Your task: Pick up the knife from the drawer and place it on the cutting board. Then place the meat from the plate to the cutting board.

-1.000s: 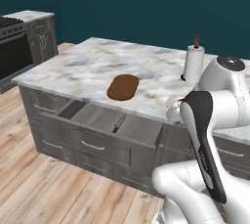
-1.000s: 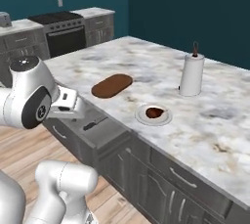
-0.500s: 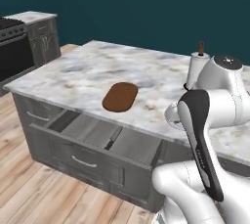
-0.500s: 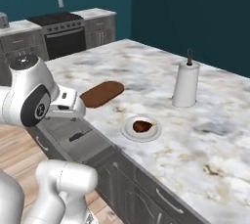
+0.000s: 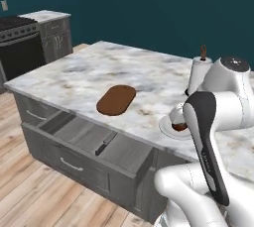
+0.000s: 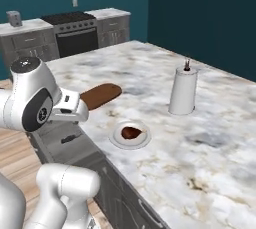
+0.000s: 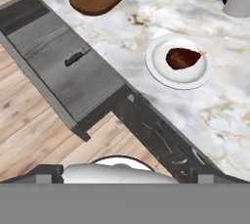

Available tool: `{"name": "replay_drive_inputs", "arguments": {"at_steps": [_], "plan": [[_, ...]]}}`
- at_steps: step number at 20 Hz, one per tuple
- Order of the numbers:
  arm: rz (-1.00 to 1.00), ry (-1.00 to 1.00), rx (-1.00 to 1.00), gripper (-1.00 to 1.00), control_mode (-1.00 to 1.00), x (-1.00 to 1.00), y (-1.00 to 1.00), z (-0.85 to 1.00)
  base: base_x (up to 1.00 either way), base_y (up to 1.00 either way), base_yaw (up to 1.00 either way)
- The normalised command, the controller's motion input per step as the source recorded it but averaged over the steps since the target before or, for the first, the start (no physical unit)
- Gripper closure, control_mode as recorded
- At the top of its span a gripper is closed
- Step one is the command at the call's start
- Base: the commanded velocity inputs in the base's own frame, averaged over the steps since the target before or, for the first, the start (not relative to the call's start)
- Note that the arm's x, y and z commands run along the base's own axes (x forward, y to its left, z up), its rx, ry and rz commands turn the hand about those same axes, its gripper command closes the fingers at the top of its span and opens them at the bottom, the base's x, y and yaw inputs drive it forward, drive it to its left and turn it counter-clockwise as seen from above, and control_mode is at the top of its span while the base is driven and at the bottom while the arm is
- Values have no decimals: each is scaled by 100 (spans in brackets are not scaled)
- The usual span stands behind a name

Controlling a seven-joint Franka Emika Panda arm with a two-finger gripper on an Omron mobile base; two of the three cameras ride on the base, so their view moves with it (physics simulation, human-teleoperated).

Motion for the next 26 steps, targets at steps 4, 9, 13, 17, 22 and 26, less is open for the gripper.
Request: {"name": "replay_drive_inputs", "arguments": {"at_steps": [4,9,13,17,22,26], "plan": [[0,0,0,-100,100,0,0,0,53,-5,23],[0,0,0,-100,100,0,0,0,45,-3,24],[0,0,0,-100,100,0,0,0,23,9,27],[0,0,0,-100,100,0,0,0,31,0,26],[0,0,0,-100,100,0,0,0,41,0,13],[0,0,0,-100,100,0,0,0,68,25,-1]]}}
